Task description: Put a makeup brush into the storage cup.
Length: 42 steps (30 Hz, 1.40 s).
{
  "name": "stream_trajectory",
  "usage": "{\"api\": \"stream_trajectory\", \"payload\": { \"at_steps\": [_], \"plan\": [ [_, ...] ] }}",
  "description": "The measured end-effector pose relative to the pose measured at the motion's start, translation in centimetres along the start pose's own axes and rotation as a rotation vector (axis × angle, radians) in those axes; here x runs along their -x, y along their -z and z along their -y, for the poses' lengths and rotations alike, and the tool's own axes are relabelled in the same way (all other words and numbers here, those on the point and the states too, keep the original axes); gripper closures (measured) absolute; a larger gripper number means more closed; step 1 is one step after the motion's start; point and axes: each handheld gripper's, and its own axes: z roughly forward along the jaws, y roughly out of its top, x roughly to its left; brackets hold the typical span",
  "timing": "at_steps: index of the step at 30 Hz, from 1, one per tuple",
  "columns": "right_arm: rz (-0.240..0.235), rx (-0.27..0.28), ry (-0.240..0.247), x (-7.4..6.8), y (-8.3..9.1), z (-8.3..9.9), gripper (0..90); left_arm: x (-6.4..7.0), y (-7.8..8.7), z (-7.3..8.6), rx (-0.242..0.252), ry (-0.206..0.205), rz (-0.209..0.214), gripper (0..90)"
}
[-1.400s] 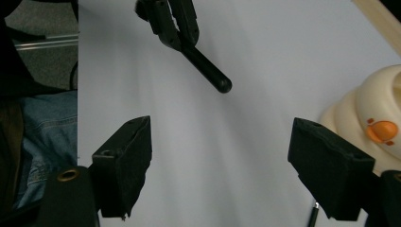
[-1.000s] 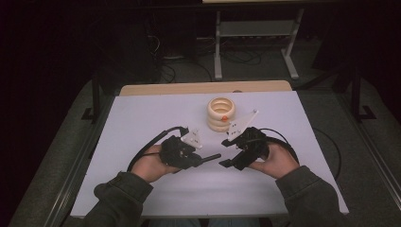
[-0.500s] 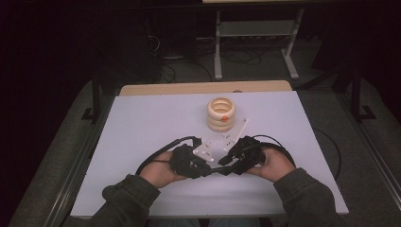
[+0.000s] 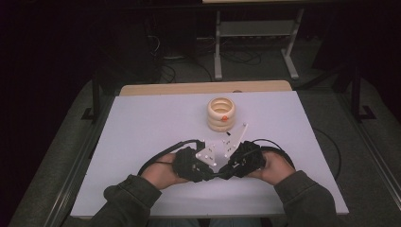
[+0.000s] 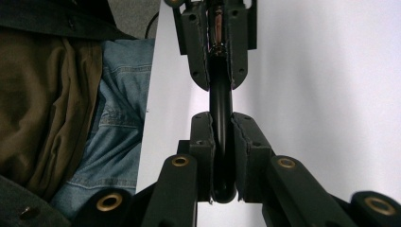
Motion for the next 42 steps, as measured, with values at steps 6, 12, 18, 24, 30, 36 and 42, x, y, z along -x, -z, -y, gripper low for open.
{"api": "stream_trajectory", "payload": {
  "at_steps": [6, 12, 18, 24, 30, 36, 42],
  "plan": [
    [0.036, -0.014, 0.026, -0.4, 0.2, 0.5, 78.4, -0.3, -0.1, 1.2, -0.008, 0.030, 0.013, 67.1],
    [0.052, 0.033, 0.007, -0.5, 1.0, 1.5, 78.4, -0.5, -0.1, 2.2, -0.016, 0.053, 0.016, 67.6],
    [0.059, 0.035, 0.012, -0.6, 0.7, 1.5, 76.1, -0.5, 0.0, 2.3, -0.048, 0.011, 0.014, 75.6],
    [0.054, 0.006, 0.001, -0.5, -0.2, 1.1, 71.4, 0.0, -0.5, 1.9, -0.101, -0.008, 0.003, 75.8],
    [0.051, -0.052, 0.025, -0.9, -1.2, 0.8, 77.8, 0.2, -0.5, 1.7, -0.105, -0.024, 0.018, 75.7],
    [0.038, -0.059, 0.021, -1.0, -1.6, 0.8, 78.4, 0.1, -0.1, 1.9, -0.077, -0.022, 0.034, 75.5],
    [0.064, -0.051, 0.004, -1.2, -1.8, 1.6, 78.5, -0.4, 0.6, 3.0, -0.008, 0.051, 0.015, 61.5]
  ]
}}
